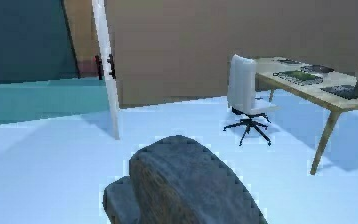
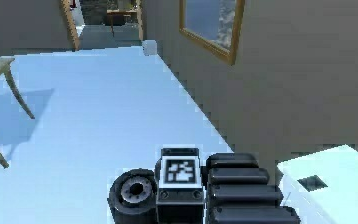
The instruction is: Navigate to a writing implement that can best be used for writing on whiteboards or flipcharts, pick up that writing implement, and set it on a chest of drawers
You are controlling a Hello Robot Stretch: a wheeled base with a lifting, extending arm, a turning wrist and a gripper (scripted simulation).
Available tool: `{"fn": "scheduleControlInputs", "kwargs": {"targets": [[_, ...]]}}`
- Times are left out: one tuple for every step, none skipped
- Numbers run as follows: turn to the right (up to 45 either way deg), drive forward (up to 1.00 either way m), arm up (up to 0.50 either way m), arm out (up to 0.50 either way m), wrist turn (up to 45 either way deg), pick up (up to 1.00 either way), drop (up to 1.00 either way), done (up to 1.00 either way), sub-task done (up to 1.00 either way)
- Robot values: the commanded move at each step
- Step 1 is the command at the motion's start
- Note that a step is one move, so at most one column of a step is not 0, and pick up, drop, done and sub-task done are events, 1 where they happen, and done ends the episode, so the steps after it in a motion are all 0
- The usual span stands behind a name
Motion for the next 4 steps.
{"fn": "scheduleControlInputs", "kwargs": {"targets": [[21.0,0.00,0.00,0.00,0.0,0.00,0.00,0.00,0.00],[-45.0,0.00,0.00,0.00,0.0,0.00,0.00,0.00,0.00],[-45.0,0.00,0.00,0.00,0.0,0.00,0.00,0.00,0.00],[-45.0,0.00,0.00,0.00,0.0,0.00,0.00,0.00,0.00]]}}
